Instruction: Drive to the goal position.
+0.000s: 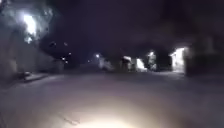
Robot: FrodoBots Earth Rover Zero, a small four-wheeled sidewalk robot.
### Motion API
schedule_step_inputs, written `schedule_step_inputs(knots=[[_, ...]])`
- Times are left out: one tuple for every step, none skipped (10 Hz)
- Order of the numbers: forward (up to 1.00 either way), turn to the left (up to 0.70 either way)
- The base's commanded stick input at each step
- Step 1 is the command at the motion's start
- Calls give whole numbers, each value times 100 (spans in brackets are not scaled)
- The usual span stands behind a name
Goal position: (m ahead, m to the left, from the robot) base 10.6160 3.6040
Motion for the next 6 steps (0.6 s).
schedule_step_inputs(knots=[[70,0],[70,0],[70,0],[70,0],[70,0],[70,0]])
